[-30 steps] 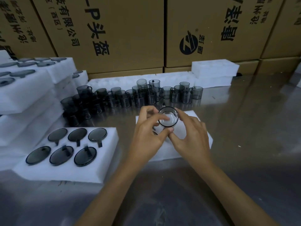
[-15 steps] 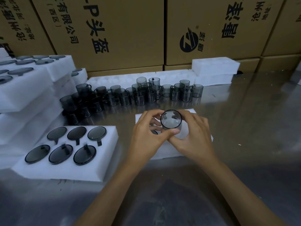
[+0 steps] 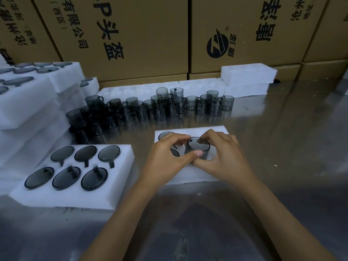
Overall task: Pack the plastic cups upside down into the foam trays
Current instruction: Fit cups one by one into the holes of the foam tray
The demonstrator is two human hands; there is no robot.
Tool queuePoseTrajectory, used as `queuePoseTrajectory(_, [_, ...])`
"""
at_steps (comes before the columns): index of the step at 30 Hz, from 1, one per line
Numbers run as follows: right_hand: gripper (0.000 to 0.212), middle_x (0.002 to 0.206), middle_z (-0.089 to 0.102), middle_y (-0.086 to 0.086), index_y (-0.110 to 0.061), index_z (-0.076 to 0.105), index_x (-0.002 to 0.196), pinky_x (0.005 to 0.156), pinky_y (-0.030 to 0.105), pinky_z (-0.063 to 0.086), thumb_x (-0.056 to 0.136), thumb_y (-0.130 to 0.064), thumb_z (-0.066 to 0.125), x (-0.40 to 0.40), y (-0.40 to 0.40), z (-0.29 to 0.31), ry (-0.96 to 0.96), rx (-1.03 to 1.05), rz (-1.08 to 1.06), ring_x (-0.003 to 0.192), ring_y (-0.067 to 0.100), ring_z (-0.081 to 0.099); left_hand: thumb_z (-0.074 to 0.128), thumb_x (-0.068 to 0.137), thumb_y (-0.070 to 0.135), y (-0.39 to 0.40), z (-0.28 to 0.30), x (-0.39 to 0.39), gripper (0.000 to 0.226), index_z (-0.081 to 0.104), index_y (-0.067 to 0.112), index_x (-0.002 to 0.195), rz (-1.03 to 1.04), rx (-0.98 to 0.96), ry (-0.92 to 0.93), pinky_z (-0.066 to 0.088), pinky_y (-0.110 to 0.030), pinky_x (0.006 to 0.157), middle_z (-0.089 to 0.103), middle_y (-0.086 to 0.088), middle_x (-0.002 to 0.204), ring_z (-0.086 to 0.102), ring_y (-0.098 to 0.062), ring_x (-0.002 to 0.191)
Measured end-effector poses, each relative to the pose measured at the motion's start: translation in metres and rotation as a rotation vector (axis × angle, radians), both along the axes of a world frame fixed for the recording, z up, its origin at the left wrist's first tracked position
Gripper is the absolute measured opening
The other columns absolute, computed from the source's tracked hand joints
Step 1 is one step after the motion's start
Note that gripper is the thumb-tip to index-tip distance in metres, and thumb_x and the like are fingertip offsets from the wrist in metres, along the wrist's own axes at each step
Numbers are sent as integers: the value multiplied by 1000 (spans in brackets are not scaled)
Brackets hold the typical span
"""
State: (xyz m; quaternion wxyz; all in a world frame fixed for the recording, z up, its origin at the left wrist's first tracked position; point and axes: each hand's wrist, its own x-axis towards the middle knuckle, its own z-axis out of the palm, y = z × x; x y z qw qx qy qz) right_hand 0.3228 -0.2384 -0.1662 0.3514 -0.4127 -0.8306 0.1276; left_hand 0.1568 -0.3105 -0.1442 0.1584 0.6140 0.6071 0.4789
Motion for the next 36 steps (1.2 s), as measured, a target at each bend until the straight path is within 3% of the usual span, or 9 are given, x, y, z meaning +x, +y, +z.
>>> queuePoseTrajectory(8, [65,120,55,-25,-40,64,116,98,26,32,64,-77,55,7,-1,3,-98,18,6,112,-3,31,82,71,50,2,-5,-12,36,73,30,100,27,-82,142,32,2,82,64,20,104,49,14,105])
queuePoseTrajectory(11, [72,140,51,-28,-41,62,129,109,27,25,67,-76,54,15,3,10,-155,-3,86,137,-4,33,76,80,50,3,-8,-17,33,74,27,104,-6,-36,219,36,-14,100,63,17,111,48,8,112])
queuePoseTrajectory(14, [58,141,51,-28,-44,71,119,107,25,17,71,-65,48,24,8,14,-94,-72,116,137,-6,31,63,87,44,1,-11,-19,33,76,22,109,-12,30,311,39,-37,108,62,14,120,49,-2,120])
queuePoseTrajectory(18, [18,139,60,-15,-38,79,102,113,34,22,91,-35,65,22,10,10,-35,-80,88,136,2,39,71,91,30,3,-17,-17,17,78,19,101,12,26,354,37,-45,107,63,8,125,47,-10,127])
queuePoseTrajectory(21, [26,142,56,-18,-35,75,116,115,31,18,91,-36,68,19,9,7,-97,-91,74,139,5,36,74,88,27,4,-19,-16,14,78,19,99,27,28,315,36,-45,108,63,8,124,48,-10,126])
queuePoseTrajectory(26, [28,136,61,-15,-30,75,116,116,48,30,88,-34,74,19,11,6,-53,-123,100,136,10,43,74,88,30,4,-18,-16,15,77,22,101,19,-6,311,33,-38,111,63,11,125,49,-8,126])
queuePoseTrajectory(28, [26,131,65,-13,-27,76,112,116,46,31,87,-33,75,20,14,4,59,-99,52,132,11,47,71,90,26,6,-17,-20,15,77,23,104,3,-12,248,33,-28,110,63,13,123,50,-5,123])
queuePoseTrajectory(32, [10,111,73,-14,-27,76,100,97,9,40,94,-26,68,29,26,-1,481,-217,-68,109,-8,60,62,97,21,27,-1,-55,28,66,26,124,88,-46,112,42,-30,105,63,10,125,55,-8,119])
queuePoseTrajectory(36, [20,104,77,-1,-20,77,95,97,33,53,97,-29,59,35,42,-12,974,-605,-181,107,15,70,58,94,19,93,26,-124,57,40,17,148,290,-445,294,40,-45,111,46,-15,145,46,-35,131])
